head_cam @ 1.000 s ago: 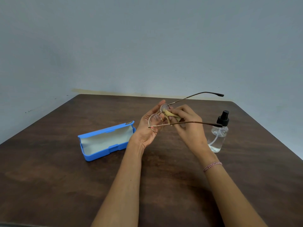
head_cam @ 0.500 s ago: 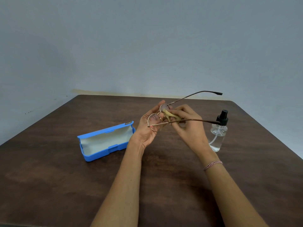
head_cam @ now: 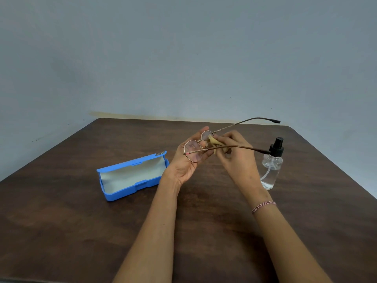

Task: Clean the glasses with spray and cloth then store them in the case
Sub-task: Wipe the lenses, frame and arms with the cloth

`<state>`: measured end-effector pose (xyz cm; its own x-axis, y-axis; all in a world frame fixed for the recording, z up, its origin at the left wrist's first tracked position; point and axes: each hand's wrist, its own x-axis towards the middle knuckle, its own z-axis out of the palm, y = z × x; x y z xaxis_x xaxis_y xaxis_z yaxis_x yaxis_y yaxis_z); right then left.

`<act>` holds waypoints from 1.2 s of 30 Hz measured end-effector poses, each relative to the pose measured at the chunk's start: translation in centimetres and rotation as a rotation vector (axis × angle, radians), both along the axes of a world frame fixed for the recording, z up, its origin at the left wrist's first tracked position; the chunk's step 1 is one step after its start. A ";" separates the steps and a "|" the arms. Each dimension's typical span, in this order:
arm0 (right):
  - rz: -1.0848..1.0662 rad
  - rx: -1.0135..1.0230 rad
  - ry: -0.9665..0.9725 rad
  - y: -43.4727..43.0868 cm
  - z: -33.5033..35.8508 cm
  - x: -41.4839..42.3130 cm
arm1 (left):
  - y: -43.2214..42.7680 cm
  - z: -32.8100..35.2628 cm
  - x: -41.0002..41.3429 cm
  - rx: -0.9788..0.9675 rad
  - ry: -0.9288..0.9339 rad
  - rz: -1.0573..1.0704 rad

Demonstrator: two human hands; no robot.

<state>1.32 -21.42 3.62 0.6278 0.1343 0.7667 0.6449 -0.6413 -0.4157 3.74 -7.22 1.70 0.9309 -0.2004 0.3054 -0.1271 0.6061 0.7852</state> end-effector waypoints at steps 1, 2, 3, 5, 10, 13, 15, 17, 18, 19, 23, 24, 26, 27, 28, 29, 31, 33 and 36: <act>-0.022 -0.010 0.005 0.1 -0.1 0.1 | 0.0 -0.1 0.0 0.023 0.003 -0.006; -0.045 -0.028 0.007 0.3 -0.1 0.1 | -0.1 -0.1 0.0 0.043 -0.001 -0.017; -0.070 -0.053 0.010 0.4 -0.2 0.1 | -0.1 -0.2 0.0 0.062 -0.010 -0.030; -0.091 -0.113 0.013 0.6 -0.4 0.3 | -0.1 -0.2 -0.1 0.077 -0.017 -0.035; -0.096 -0.117 -0.024 0.6 -0.5 0.5 | -0.2 0.2 -0.5 0.050 -0.023 -0.017; -0.120 -0.102 -0.060 0.8 -0.6 0.8 | -0.3 0.4 -0.7 0.041 -0.030 -0.007; -0.123 -0.108 -0.044 0.8 -0.6 0.9 | -0.3 0.4 -0.7 0.033 -0.015 0.007; -0.109 -0.106 -0.014 0.5 -0.6 0.9 | -0.3 0.5 -0.7 0.032 0.004 0.026; -0.094 -0.108 -0.016 0.4 -0.7 0.8 | -0.2 0.5 -0.6 0.021 0.006 0.039; -0.079 -0.114 -0.022 0.3 -0.7 0.7 | -0.1 0.5 -0.5 0.005 0.002 0.051; -0.017 -0.112 -0.068 0.6 -0.6 0.2 | 0.1 0.4 -0.4 0.011 -0.008 0.067; -0.002 -0.092 -0.077 0.7 -0.4 0.0 | 0.0 0.4 -0.4 0.030 -0.012 0.061; 0.005 -0.042 -0.077 0.7 -0.1 -0.3 | -0.2 0.1 -0.3 0.061 -0.017 0.031; -0.001 -0.010 -0.081 0.6 0.0 -0.4 | -0.4 -0.1 -0.2 0.064 -0.007 0.012; -0.013 0.023 -0.094 0.6 0.1 -0.4 | -0.5 -0.1 -0.2 0.062 0.011 -0.008; -0.028 0.049 -0.109 0.5 0.1 -0.4 | -0.5 -0.1 -0.2 0.064 0.030 -0.024; -0.069 0.063 -0.101 0.3 0.1 -0.2 | -0.6 0.0 -0.3 0.088 0.041 -0.029; -0.109 0.035 -0.076 0.2 -0.1 0.0 | -0.6 0.2 -0.4 0.111 0.025 -0.010; -0.117 0.003 -0.030 0.3 -0.2 0.2 | -0.4 0.2 -0.3 0.111 -0.002 0.021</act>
<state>1.48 -21.08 3.45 0.6158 0.0592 0.7856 0.5778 -0.7118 -0.3993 3.40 -7.65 1.89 0.9347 -0.2131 0.2845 -0.1409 0.5128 0.8469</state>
